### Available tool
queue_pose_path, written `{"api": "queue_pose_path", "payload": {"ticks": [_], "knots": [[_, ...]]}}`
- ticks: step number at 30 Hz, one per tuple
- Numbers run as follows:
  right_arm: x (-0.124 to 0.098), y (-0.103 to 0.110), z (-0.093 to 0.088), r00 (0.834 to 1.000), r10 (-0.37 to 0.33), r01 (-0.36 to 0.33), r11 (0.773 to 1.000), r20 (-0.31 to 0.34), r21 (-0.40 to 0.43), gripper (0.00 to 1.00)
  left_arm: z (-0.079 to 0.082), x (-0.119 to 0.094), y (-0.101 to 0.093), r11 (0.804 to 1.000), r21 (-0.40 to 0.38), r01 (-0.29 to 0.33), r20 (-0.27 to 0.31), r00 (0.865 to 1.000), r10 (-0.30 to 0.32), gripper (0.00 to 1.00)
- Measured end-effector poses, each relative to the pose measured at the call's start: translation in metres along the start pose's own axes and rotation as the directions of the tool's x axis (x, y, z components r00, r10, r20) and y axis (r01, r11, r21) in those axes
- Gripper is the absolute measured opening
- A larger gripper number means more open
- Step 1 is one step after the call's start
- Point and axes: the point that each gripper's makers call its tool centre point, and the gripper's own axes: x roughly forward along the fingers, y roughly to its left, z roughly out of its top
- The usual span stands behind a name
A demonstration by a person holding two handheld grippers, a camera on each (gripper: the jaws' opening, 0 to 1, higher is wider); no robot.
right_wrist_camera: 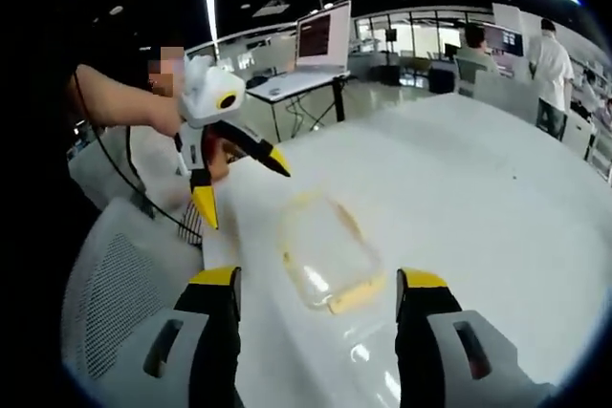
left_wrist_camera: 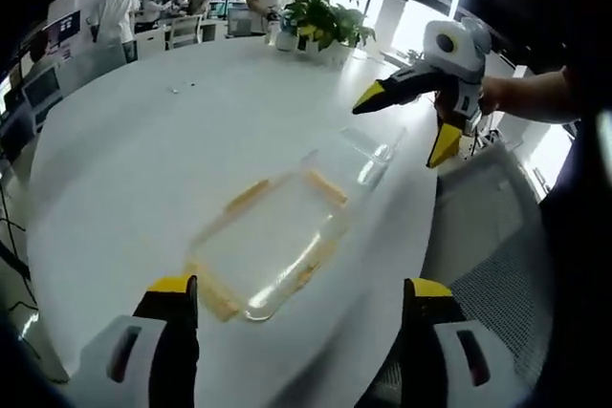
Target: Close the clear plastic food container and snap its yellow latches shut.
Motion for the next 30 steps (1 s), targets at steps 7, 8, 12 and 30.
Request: {"api": "queue_pose_path", "payload": {"ticks": [7, 8, 12, 30], "knots": [[0.012, -0.007, 0.0, 1.0, 0.012, -0.012, 1.0, -0.024, -0.002, 0.63, 0.001, 0.003, 0.011, 1.0, 0.021, 0.022, -0.02, 1.0, -0.022, 0.85], [0.014, -0.009, -0.001, 0.999, 0.013, -0.013, 1.0, -0.03, -0.005, 0.63, 0.001, 0.005, 0.012, 0.999, 0.024, 0.025, -0.026, 0.999, -0.024, 0.85], [0.018, -0.014, -0.001, 0.999, 0.017, -0.017, 1.0, -0.046, -0.01, 0.63, 0.0, 0.008, 0.018, 0.999, 0.036, 0.034, -0.043, 0.999, -0.033, 0.85], [0.037, -0.021, -0.021, 0.983, 0.028, -0.051, 0.991, -0.183, -0.122, 0.58, -0.004, 0.015, 0.038, 0.994, 0.096, 0.052, -0.112, 0.993, -0.041, 0.77]]}}
